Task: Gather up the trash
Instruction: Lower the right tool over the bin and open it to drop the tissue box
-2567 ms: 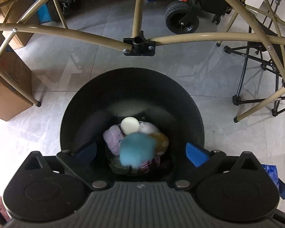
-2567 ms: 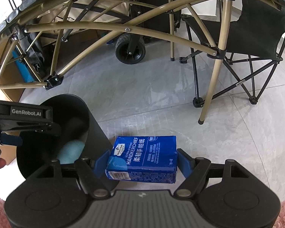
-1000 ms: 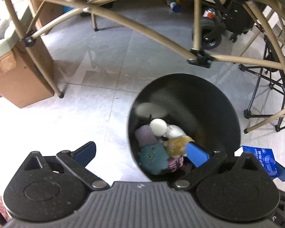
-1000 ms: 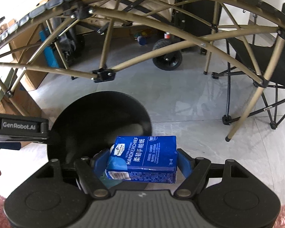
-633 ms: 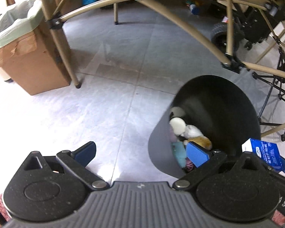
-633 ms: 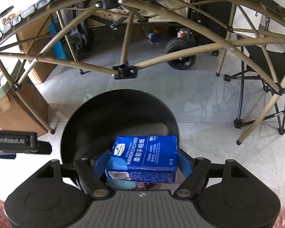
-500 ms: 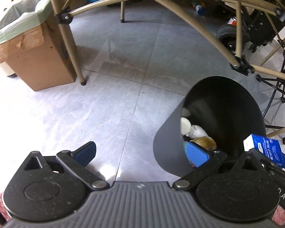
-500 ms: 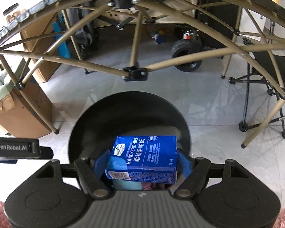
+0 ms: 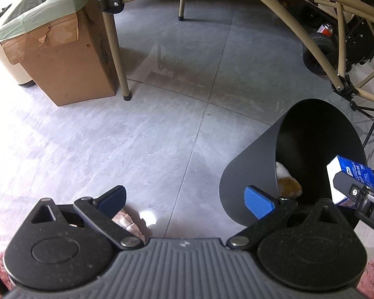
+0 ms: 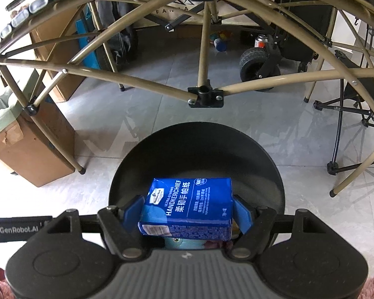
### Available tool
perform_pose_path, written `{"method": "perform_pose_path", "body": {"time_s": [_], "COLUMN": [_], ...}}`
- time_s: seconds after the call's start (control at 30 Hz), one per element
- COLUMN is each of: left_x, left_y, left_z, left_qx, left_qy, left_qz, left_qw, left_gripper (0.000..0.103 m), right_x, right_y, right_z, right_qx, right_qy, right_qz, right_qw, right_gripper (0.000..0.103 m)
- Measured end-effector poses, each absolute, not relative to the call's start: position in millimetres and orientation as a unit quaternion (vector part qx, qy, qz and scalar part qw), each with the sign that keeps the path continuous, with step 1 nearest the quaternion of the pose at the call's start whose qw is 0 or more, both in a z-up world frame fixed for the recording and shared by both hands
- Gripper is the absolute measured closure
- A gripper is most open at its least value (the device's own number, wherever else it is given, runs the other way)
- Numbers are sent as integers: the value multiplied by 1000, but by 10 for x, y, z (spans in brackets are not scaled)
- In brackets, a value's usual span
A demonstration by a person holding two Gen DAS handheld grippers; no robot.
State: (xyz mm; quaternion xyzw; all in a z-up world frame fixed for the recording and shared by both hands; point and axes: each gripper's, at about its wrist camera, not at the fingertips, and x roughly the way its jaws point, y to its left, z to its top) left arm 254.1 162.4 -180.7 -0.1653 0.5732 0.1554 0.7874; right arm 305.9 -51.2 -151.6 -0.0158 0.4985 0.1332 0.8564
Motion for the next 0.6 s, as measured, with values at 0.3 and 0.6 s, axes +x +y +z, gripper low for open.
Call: {"method": "perform_pose_path", "body": {"time_s": [0.3,0.6], "left_x": [2548,2548], "left_y": [1625,1618], "left_z": [-1824,-1828], "left_qx": [-162,-162], "left_qy": [575,577], "left_qz": [154,153], "left_qw": [787,786], "left_gripper": [0,0], "right_x": [3108,3129], "right_y": [-458,-473], "right_z": [-1573,-1566], "right_qx": [-17,-2], "right_qy": [508,507], "right_qz": [137,140], "right_qw": [850,851], "right_gripper": [29,24]}}
